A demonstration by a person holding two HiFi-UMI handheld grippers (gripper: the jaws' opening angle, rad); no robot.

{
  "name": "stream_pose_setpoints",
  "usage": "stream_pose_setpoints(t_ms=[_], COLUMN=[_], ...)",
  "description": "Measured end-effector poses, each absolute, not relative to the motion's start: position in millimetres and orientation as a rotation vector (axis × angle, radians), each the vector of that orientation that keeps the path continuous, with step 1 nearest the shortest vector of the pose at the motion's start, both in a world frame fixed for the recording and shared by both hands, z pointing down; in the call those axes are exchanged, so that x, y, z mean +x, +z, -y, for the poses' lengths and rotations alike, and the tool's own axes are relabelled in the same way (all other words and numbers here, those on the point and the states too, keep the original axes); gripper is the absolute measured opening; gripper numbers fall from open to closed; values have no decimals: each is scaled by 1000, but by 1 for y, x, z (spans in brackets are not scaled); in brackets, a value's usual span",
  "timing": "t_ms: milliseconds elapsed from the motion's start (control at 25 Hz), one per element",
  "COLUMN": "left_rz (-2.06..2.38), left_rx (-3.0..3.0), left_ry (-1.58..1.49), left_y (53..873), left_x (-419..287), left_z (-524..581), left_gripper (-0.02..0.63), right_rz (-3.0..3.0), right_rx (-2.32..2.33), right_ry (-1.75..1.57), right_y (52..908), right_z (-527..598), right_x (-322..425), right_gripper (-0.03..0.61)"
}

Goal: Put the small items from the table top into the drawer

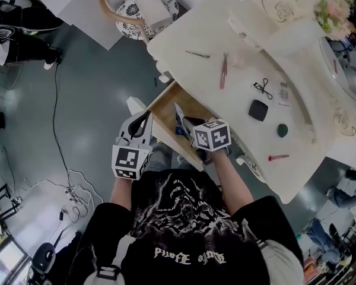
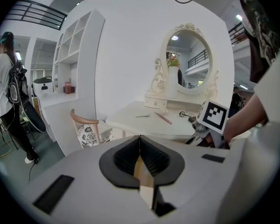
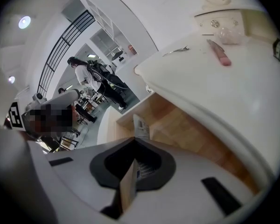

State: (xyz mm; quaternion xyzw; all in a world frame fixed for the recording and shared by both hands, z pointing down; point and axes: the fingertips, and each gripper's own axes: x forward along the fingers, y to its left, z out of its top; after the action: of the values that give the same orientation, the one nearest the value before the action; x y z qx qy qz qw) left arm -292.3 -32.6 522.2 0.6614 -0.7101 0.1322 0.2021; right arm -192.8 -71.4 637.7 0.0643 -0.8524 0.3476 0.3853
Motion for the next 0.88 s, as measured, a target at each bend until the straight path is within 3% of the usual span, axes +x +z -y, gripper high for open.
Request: stream_pose_setpoints(t_ms=[880], left_rz=[1950], left_rx=[1844], left_ry=[394], left_y=[532], left_x=[-298], left_z=[39], left_gripper=[15], right_rz=[2071], right_rx=[347], right_ry=[534], right_y=[688], right_z=[106], right_x=[-172], right_gripper=[9])
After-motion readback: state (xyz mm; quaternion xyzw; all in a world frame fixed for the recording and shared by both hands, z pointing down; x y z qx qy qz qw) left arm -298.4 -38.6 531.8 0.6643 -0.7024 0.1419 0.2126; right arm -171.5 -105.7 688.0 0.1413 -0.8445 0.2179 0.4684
